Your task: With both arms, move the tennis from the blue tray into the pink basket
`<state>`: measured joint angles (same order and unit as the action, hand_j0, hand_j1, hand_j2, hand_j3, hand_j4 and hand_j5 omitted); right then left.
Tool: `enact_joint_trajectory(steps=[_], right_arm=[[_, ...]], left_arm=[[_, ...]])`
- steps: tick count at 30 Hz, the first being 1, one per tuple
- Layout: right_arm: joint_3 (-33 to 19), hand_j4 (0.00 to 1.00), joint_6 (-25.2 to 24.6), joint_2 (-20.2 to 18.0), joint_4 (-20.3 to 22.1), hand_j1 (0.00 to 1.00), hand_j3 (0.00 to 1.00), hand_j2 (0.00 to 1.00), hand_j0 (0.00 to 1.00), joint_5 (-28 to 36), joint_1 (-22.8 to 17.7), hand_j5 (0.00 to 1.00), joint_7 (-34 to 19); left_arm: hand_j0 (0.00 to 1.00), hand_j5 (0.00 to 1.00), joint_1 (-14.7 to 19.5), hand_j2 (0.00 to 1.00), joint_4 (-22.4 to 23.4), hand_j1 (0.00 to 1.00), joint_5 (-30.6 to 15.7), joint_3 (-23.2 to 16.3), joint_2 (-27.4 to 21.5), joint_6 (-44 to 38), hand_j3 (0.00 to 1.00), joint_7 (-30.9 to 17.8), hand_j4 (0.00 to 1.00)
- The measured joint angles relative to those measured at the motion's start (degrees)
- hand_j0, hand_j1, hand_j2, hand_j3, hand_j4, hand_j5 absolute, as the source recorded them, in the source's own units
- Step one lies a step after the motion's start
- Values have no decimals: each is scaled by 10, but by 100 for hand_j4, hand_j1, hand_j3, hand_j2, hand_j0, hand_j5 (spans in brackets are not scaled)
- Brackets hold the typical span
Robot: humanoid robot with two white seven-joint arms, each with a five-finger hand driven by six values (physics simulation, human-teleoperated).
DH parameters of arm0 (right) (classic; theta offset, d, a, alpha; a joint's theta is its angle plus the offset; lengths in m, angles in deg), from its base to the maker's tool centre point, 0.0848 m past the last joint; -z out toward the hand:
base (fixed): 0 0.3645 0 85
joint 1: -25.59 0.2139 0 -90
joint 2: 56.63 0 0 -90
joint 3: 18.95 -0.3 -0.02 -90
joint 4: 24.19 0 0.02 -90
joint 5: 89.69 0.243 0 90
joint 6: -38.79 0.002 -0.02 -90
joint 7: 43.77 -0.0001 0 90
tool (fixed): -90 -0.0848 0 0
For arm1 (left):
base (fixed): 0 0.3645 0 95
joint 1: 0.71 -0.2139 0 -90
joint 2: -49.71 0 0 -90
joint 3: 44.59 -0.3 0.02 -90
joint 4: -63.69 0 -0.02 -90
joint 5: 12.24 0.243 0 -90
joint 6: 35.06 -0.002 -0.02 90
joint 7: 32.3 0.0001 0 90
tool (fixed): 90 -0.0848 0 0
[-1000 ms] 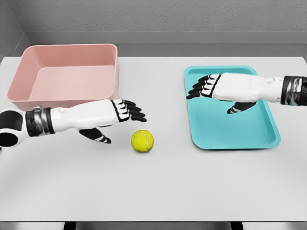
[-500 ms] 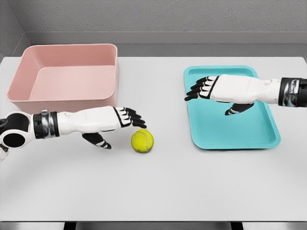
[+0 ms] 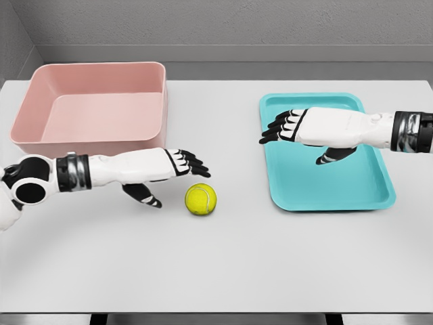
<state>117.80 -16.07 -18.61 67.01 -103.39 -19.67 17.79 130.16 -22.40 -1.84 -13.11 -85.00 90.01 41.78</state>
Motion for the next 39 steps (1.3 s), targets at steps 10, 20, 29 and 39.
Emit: enact_joint_trajectory(steps=[10,20,29,39], right_arm=[[0,100,0,0,-1,100,100,100,100,0,-1,100,0],[0,100,0,2,-1,100,100,100,100,1,-2,100,0],[1,100,0,7,-1,100,100,100,100,1,-2,100,0],[2,100,0,8,-2,100,100,100,100,1,-2,100,0]], left_arm=[[100,100,1,100,15,100,-4,-1,17,0,100,1,100],[100,100,0,100,25,100,-6,-2,25,0,100,1,100],[100,100,0,100,30,100,-9,-19,44,0,100,0,100],[100,100,1,100,30,100,-12,-26,47,0,100,2,100]])
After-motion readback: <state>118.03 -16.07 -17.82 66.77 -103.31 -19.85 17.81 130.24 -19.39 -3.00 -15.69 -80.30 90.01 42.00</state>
